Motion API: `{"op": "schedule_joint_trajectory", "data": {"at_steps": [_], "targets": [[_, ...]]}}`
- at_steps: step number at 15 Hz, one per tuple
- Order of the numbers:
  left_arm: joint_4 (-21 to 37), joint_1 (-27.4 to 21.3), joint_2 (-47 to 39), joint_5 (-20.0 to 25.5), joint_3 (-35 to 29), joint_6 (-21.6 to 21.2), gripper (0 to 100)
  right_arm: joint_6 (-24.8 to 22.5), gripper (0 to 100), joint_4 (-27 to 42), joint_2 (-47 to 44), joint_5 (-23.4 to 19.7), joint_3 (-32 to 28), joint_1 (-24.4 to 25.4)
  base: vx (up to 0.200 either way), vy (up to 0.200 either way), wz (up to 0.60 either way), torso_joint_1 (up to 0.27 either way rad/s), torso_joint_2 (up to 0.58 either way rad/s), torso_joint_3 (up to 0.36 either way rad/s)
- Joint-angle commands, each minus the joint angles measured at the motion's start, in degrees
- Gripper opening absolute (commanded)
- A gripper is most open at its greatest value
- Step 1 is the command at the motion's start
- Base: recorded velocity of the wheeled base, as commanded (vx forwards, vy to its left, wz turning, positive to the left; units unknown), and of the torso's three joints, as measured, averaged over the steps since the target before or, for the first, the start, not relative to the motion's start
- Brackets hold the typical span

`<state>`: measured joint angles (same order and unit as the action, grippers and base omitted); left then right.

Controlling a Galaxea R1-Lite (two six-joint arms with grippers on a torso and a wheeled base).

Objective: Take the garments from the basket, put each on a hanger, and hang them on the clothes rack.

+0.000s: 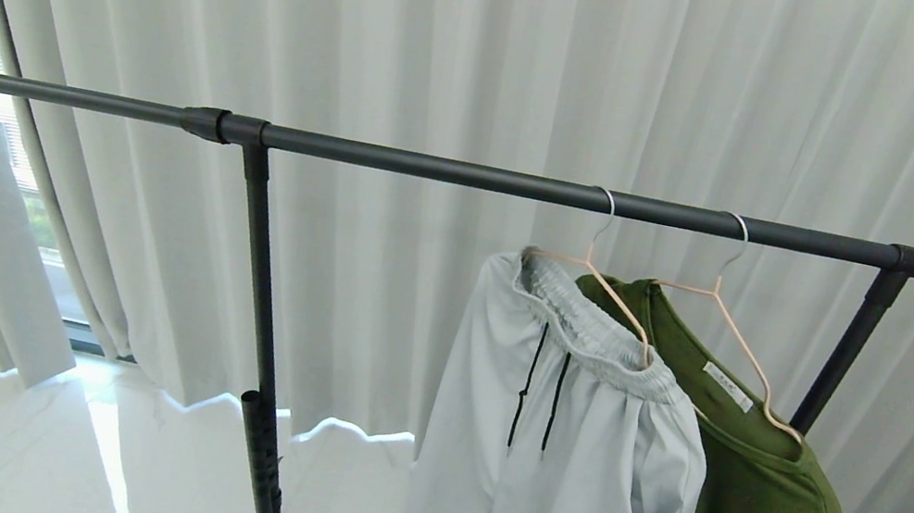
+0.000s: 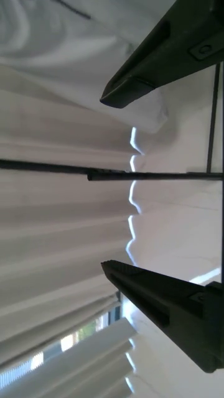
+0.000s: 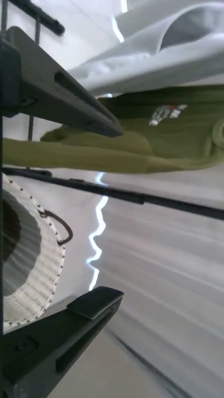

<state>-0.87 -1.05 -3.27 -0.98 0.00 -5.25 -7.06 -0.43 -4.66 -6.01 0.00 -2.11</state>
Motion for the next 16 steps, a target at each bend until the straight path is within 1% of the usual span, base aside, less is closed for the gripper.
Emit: {"op": "schedule_joint_trajectory", "data": {"at_steps": [1, 2, 4, 5, 6, 7, 16], "targets": [[0.1, 0.6, 3.3, 0.0, 0.0, 0.5, 100, -0.1, 100, 0.0, 0.4, -0.1, 0.0, 4.6, 0.0, 0.0, 0.0, 0.0, 0.0, 0.0], [0.1, 0.7, 3.3, -0.1, 0.0, 1.5, 100, -0.1, 100, 0.0, 0.3, -0.1, 0.0, 4.7, 0.0, 0.0, 0.0, 0.0, 0.0, 0.0], [0.1, 0.6, 3.3, -0.1, 0.0, 1.8, 100, 0.4, 100, 0.3, 0.7, 0.1, 0.0, 4.3, 0.0, 0.0, 0.0, 0.0, 0.0, 0.0], [0.1, 0.6, 3.3, -0.1, 0.0, 1.9, 100, 1.8, 100, 0.3, 3.0, 0.1, 0.0, 2.6, 0.0, 0.0, 0.0, 0.0, 0.0, 0.0], [0.1, 0.6, 3.3, -0.1, 0.0, 1.9, 100, 4.5, 100, 0.3, 4.2, 0.2, 0.0, 2.4, 0.0, 0.0, 0.0, 0.0, 0.0, 0.0], [0.1, 0.6, 3.3, -0.1, 0.0, 1.9, 100, 4.8, 100, 0.3, 4.6, 1.0, 0.0, 2.2, 0.0, 0.0, 0.0, 0.0, 0.0, 0.0], [0.1, 0.6, 3.3, -0.1, 0.0, 1.9, 100, 4.7, 100, 0.3, 4.7, 1.1, 0.0, 2.2, 0.0, 0.0, 0.0, 0.0, 0.0, 0.0]]}}
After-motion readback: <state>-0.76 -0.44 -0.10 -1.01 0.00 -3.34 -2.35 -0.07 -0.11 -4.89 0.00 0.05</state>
